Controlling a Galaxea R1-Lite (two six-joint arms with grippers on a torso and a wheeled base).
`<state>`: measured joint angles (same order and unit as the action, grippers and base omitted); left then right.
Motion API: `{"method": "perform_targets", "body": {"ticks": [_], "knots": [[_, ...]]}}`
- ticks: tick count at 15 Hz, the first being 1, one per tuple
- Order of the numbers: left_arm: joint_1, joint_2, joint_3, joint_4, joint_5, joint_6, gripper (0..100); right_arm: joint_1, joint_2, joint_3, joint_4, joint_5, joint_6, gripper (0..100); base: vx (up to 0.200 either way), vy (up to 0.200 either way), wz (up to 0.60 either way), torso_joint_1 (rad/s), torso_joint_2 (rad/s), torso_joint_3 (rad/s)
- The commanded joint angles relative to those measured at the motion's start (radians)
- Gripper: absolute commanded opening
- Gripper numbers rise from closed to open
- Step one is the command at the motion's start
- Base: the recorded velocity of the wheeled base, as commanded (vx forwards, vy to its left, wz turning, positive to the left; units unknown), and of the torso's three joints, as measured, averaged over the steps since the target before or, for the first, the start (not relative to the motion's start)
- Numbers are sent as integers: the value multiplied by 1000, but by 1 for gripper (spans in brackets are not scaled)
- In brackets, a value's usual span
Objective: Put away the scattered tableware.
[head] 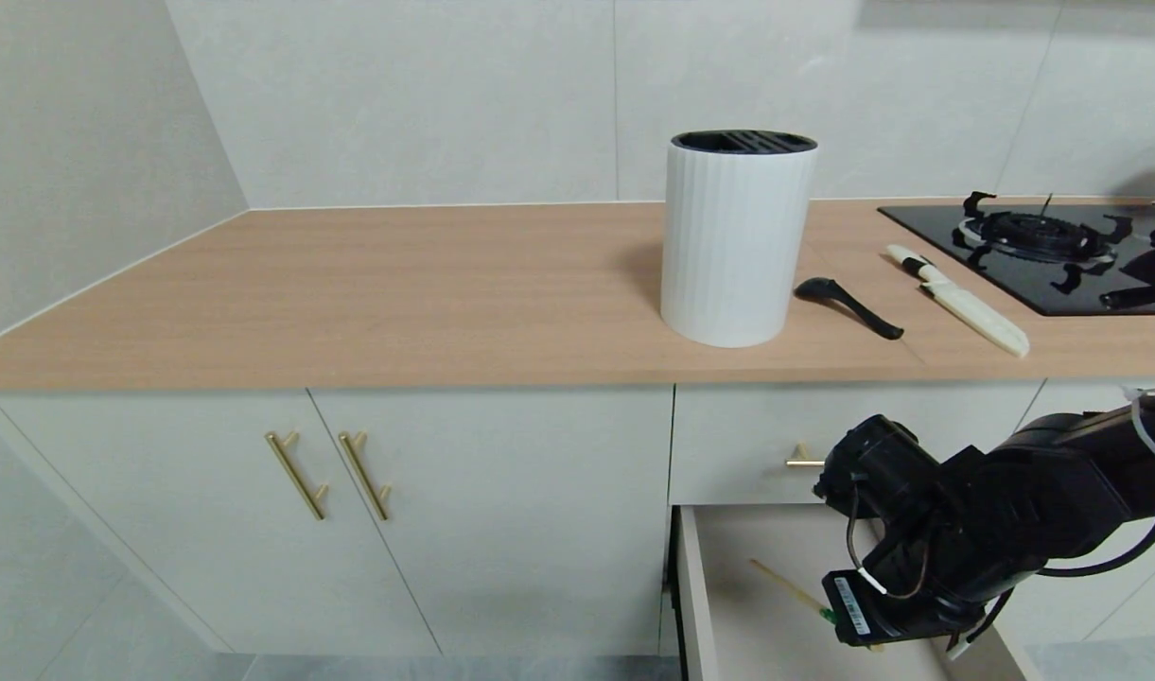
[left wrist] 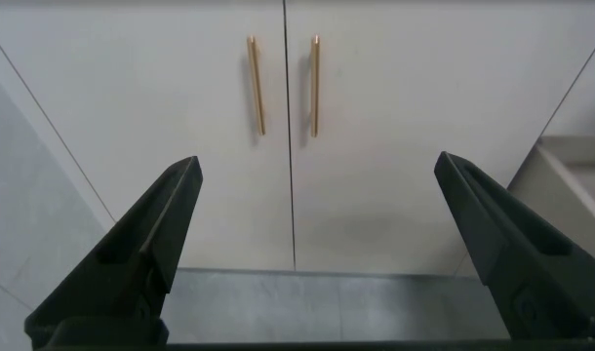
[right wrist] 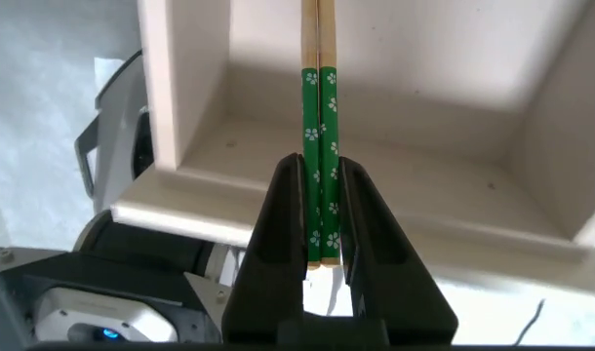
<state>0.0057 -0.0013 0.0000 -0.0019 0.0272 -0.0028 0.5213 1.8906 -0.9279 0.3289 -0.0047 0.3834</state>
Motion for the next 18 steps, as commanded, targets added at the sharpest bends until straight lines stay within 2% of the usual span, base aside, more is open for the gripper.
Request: {"method": "perform_targets", "body": {"ticks": [1, 11, 14, 18], "knots": [[0, 1, 0, 0, 0, 0, 100, 0, -1, 0, -1, -9, 0, 0, 0, 0, 0, -178, 466, 305], [0, 1, 0, 0, 0, 0, 100, 0, 1, 0, -1, -17, 0, 0, 0, 0, 0, -119, 439, 310], [0, 1, 0, 0, 0, 0, 100, 0, -1, -2, -5, -20, 0, 0, 0, 0, 0, -23, 105, 69], [0, 1, 0, 0, 0, 0, 100, 0, 10, 9, -159, -112, 38, 0, 0, 0, 0, 0, 0, 0]]}}
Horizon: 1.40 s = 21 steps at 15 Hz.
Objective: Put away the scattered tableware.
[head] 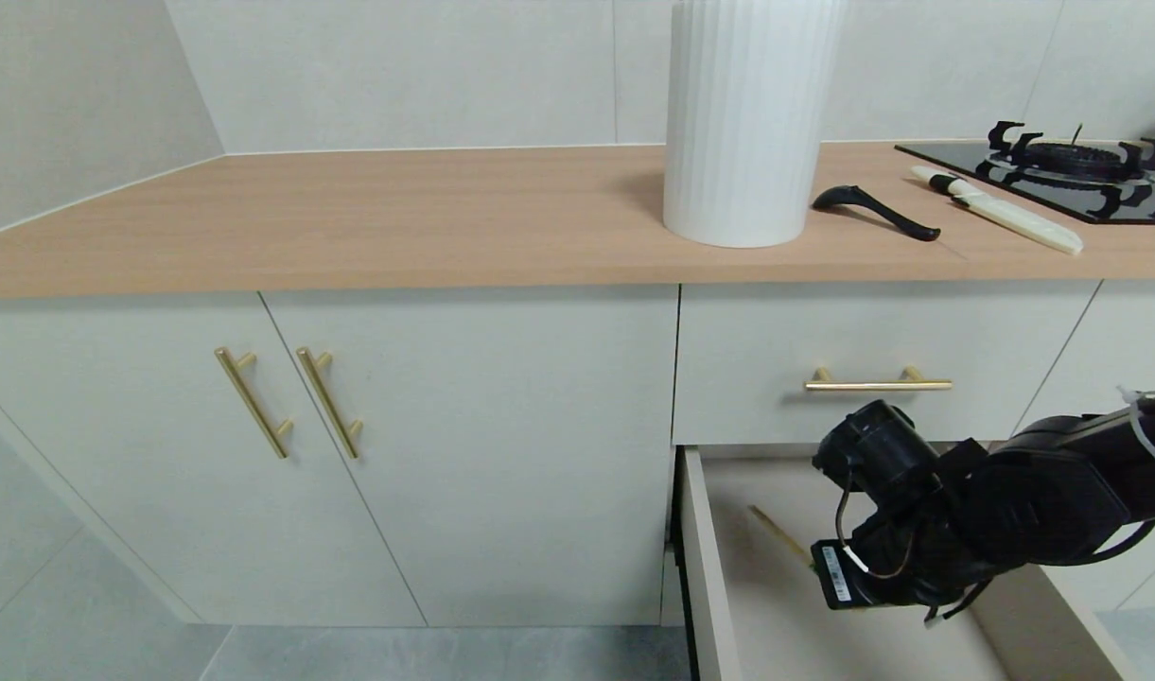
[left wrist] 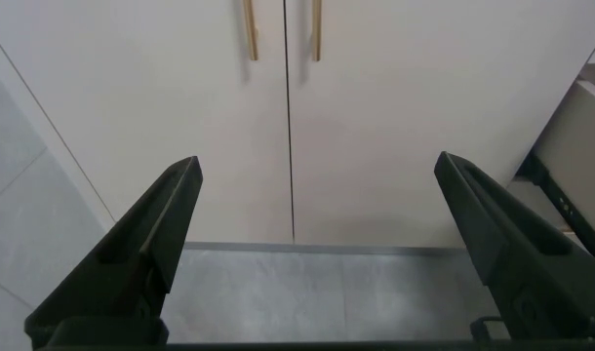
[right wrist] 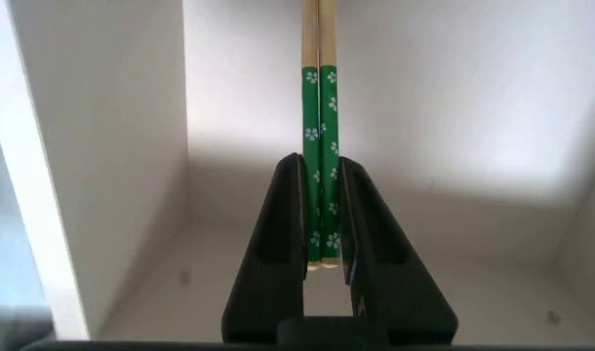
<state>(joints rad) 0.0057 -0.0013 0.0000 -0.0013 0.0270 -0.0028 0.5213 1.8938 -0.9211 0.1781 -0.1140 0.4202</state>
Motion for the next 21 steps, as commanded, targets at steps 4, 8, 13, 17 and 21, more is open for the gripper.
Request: {"method": "perform_targets", "body": {"ticks": [4, 8, 13, 17, 21], "knots": [[0, 1, 0, 0, 1, 0, 100, -33, 129, 14, -200, -49, 38, 0, 0, 0, 0, 0, 0, 0], [0, 1, 0, 0, 1, 0, 100, -17, 171, 88, -402, -50, 38, 0, 0, 0, 0, 0, 0, 0], [0, 1, 0, 0, 1, 0, 100, 2, 263, 84, -420, -53, 40, 0, 0, 0, 0, 0, 0, 0], [0, 1, 0, 0, 1, 0, 100, 9, 340, 82, -493, -69, 60, 0, 0, 0, 0, 0, 0, 0], [0, 1, 0, 0, 1, 0, 100, 9, 350, 79, -499, -75, 60, 0, 0, 0, 0, 0, 0, 0]]}}
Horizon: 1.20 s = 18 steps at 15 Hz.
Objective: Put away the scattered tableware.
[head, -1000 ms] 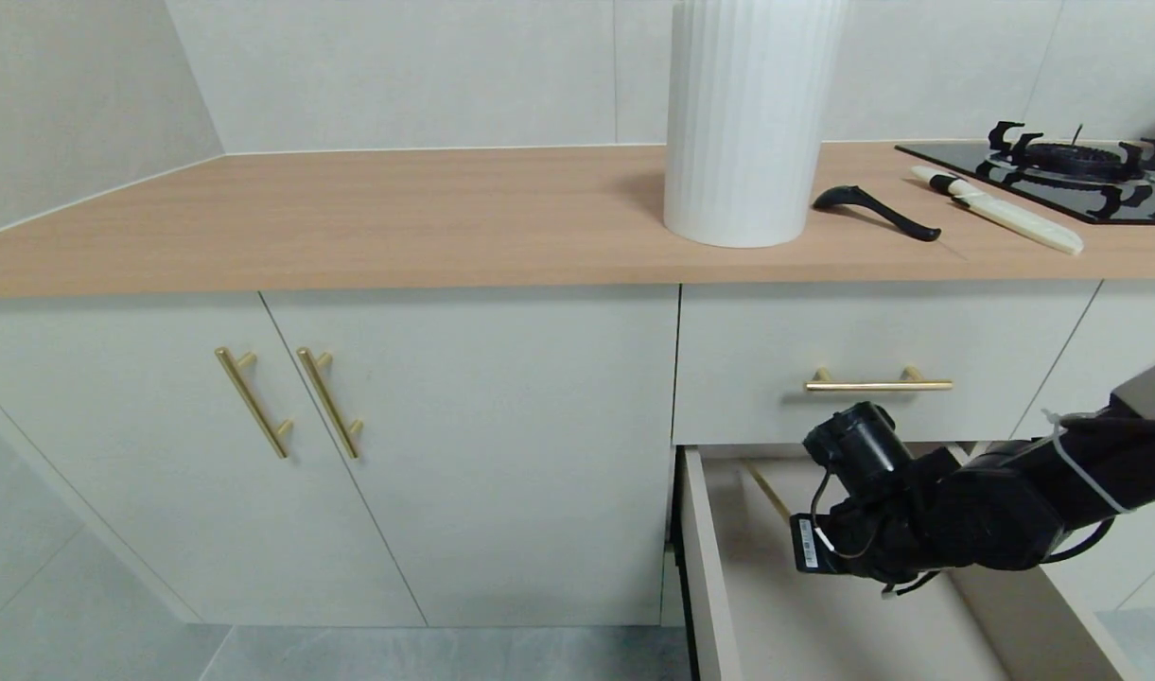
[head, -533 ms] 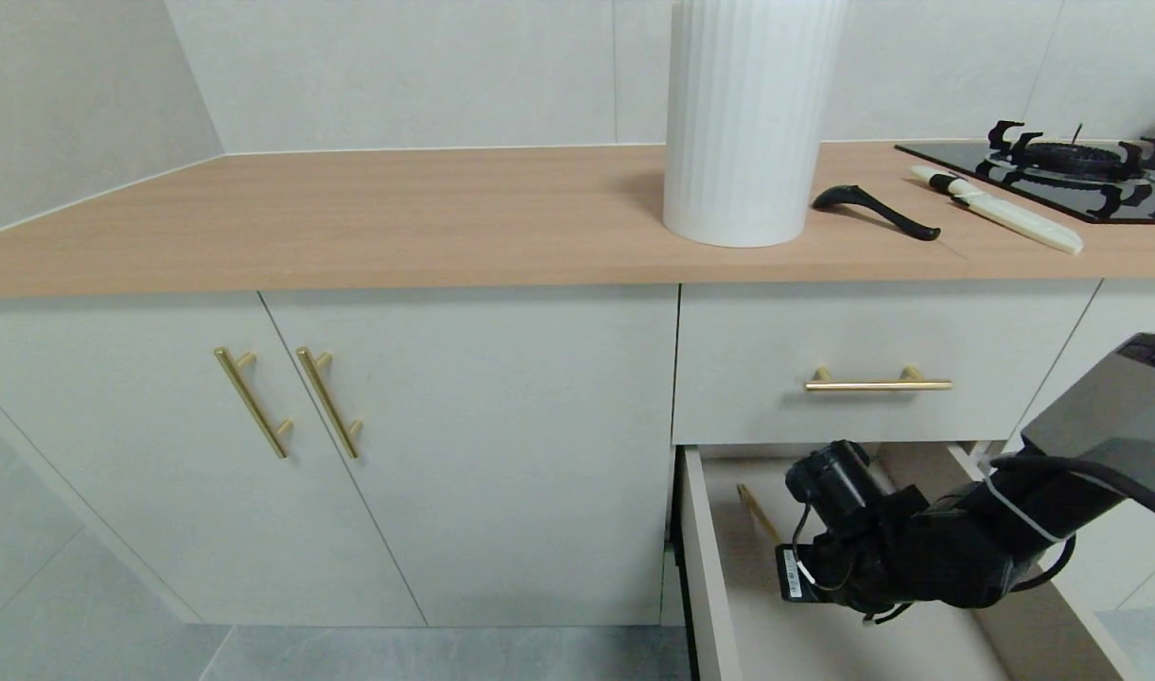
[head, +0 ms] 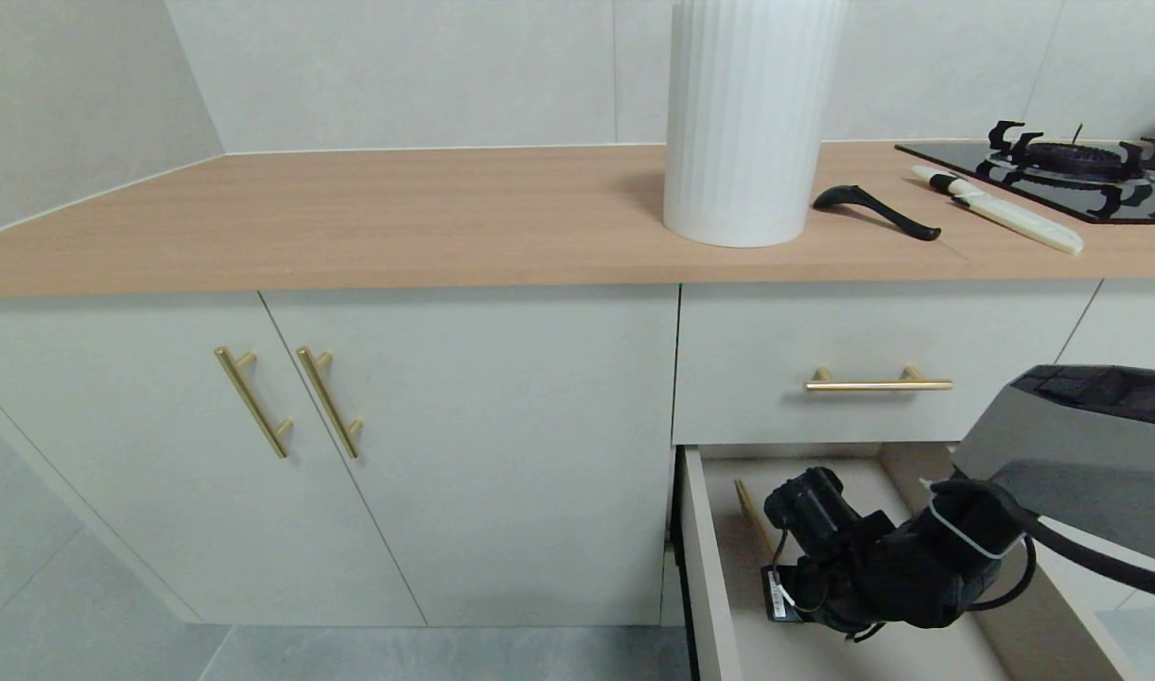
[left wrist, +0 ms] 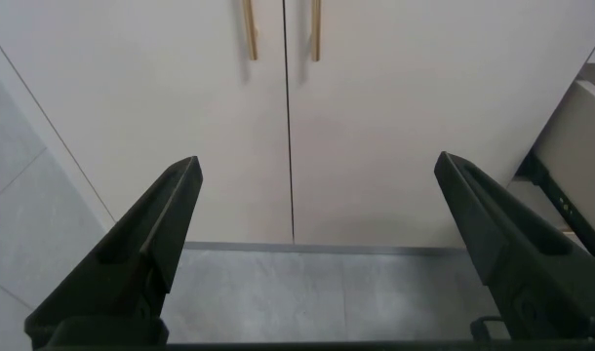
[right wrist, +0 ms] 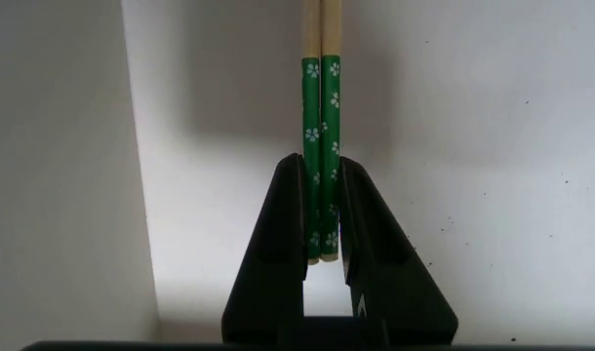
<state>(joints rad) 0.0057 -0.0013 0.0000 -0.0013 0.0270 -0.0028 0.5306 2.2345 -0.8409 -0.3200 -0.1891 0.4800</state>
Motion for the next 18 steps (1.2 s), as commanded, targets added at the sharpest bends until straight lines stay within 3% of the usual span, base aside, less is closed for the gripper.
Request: {"method": "perform_targets", "body": {"ticks": [1, 2, 3, 9, 12, 18], "knots": [[0, 1, 0, 0, 1, 0, 100, 0, 10, -1, -1, -7, 0, 0, 0, 0, 0, 0, 0, 0], [0, 1, 0, 0, 1, 0, 100, 0, 10, 0, -7, -7, 0, 0, 0, 0, 0, 0, 0, 0], [0, 1, 0, 0, 1, 0, 100, 0, 10, 2, -16, -7, 0, 100, 0, 0, 0, 0, 0, 0], [0, 1, 0, 0, 1, 0, 100, 0, -10, 8, -19, -9, 0, 100, 0, 0, 0, 0, 0, 0], [0, 1, 0, 0, 1, 0, 100, -17, -171, 37, 7, -6, -14, 100, 0, 0, 0, 0, 0, 0], [0, 1, 0, 0, 1, 0, 100, -129, -601, -142, 630, 80, -109, 100, 0, 0, 0, 0, 0, 0]]}}
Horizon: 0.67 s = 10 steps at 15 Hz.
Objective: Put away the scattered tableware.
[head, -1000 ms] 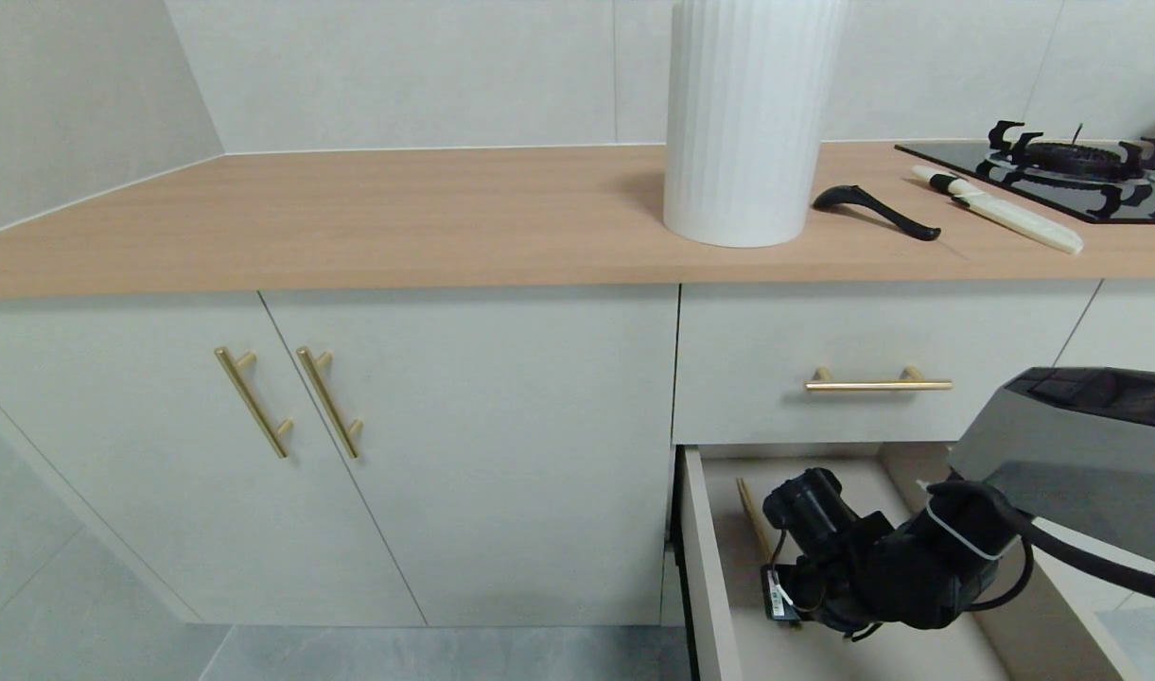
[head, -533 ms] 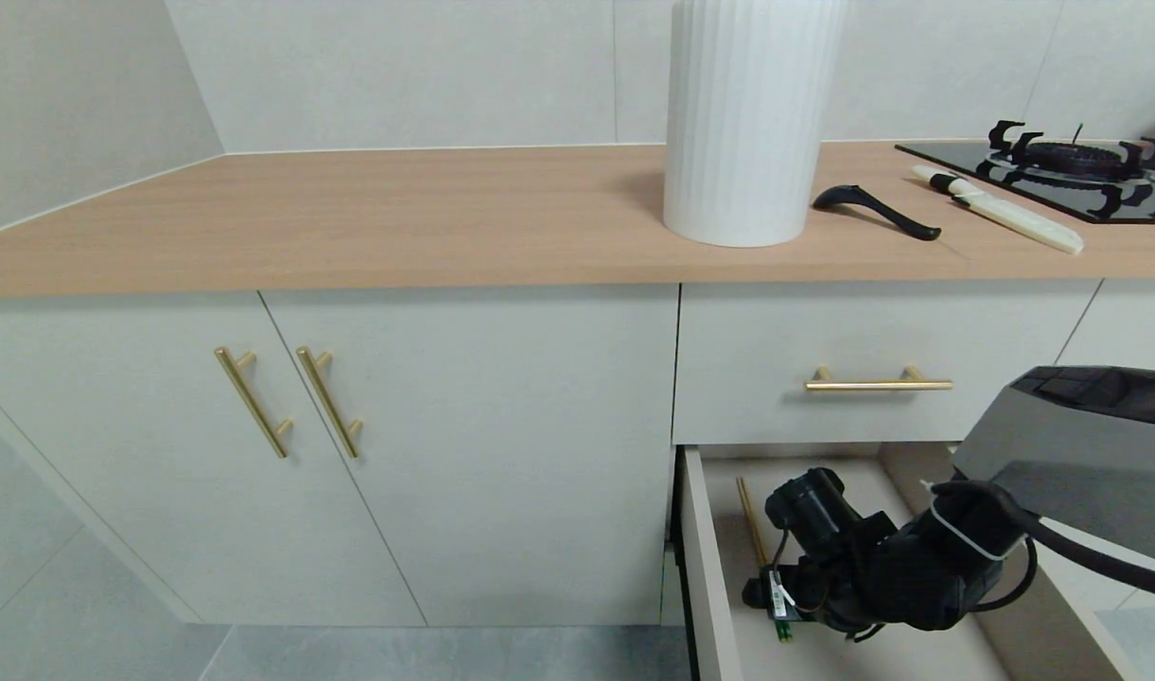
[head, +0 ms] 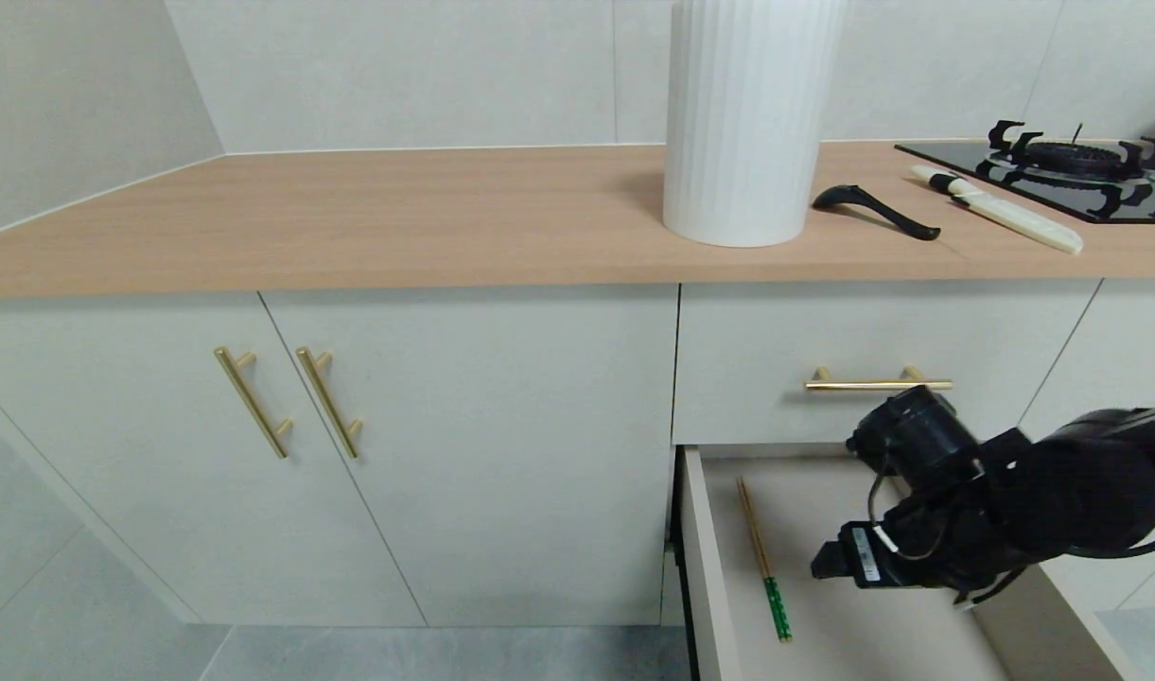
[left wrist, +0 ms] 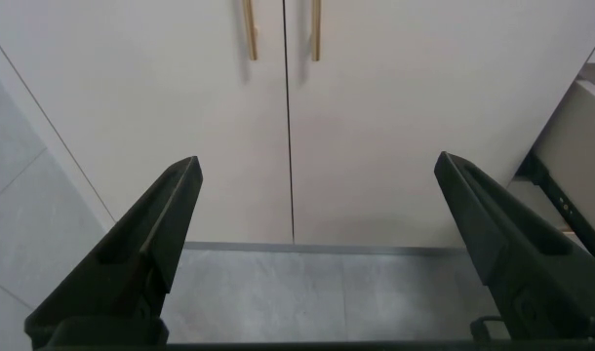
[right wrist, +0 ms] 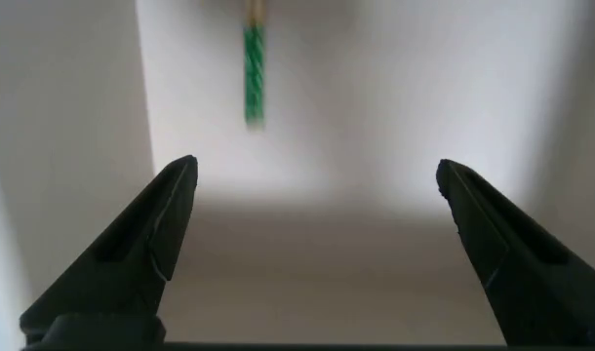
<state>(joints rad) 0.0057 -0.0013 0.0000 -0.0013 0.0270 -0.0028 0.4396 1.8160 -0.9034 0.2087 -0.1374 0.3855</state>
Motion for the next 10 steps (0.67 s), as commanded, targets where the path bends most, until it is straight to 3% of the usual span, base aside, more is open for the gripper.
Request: {"method": "perform_targets", "body": {"ticks": [1, 4, 10], "knots": [[0, 1, 0, 0, 1, 0, 100, -47, -225, -107, 162, 32, -16, 100, 0, 0, 0, 0, 0, 0], [0, 1, 0, 0, 1, 0, 100, -67, -293, -80, 172, 22, -114, 100, 0, 0, 0, 0, 0, 0], [0, 1, 0, 0, 1, 0, 100, -68, -313, -71, 170, 24, -125, 100, 0, 0, 0, 0, 0, 0]]}}
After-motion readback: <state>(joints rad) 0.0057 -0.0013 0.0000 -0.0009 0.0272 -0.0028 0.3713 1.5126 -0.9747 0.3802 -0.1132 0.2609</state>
